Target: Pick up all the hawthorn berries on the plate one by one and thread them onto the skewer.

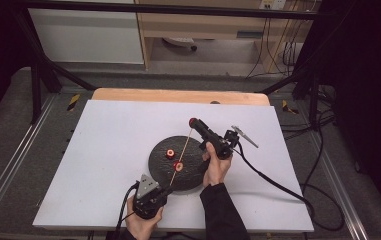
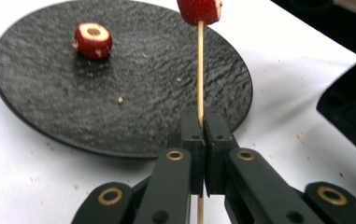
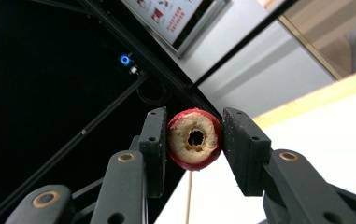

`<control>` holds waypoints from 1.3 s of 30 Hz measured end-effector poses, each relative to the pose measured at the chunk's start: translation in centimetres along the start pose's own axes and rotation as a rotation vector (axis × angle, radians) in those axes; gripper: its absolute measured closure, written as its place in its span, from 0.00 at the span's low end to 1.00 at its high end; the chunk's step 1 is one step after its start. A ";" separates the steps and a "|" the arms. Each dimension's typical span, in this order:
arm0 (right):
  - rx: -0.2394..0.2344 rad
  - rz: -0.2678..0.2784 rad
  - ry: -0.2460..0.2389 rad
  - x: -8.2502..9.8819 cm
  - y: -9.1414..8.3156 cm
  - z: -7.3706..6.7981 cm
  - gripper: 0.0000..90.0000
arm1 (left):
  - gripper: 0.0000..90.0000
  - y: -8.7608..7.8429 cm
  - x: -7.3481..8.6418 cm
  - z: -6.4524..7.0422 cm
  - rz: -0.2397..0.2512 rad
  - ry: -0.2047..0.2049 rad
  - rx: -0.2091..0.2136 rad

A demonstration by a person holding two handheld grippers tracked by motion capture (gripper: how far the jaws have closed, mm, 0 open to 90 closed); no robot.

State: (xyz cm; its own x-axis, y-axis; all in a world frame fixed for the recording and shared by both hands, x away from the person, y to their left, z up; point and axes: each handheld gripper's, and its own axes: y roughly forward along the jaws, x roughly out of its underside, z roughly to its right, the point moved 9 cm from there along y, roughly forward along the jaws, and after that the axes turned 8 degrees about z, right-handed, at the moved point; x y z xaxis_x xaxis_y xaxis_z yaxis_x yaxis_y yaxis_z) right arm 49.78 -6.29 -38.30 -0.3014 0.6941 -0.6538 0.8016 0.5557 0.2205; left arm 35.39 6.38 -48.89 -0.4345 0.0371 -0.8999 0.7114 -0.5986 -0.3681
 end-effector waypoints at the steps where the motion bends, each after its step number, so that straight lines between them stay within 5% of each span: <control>1: -0.002 0.006 -0.006 -0.2 0.0 -0.1 0.69 | 0.98 0.0 0.1 0.0 -0.001 -0.010 0.003; 5: -0.002 0.005 -0.068 0.1 -0.1 0.1 0.69 | 0.98 -0.1 -0.4 0.5 0.008 -0.078 0.025; 11: -0.006 0.011 -0.081 0.9 0.0 0.3 0.69 | 0.98 0.4 -0.6 1.8 0.000 -0.133 0.061; 16: -0.005 0.000 -0.081 0.5 -0.2 0.1 0.69 | 0.98 0.1 -0.8 1.6 0.024 -0.110 0.052; 25: -0.011 0.019 -0.008 -0.3 0.1 0.0 0.69 | 0.98 -0.3 -1.0 1.1 0.060 -0.046 0.027; 39: -0.027 0.017 0.015 0.0 -0.1 -0.3 0.69 | 0.98 0.5 -1.1 1.6 0.070 -0.074 0.038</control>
State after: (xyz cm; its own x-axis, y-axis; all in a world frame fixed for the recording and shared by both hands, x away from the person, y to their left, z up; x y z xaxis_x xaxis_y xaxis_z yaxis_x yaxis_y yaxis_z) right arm 49.52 -6.21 -38.14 -0.2957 0.7104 -0.6387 0.7928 0.5555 0.2508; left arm 35.29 4.75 -47.70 -0.4250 -0.0642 -0.9029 0.7204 -0.6280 -0.2944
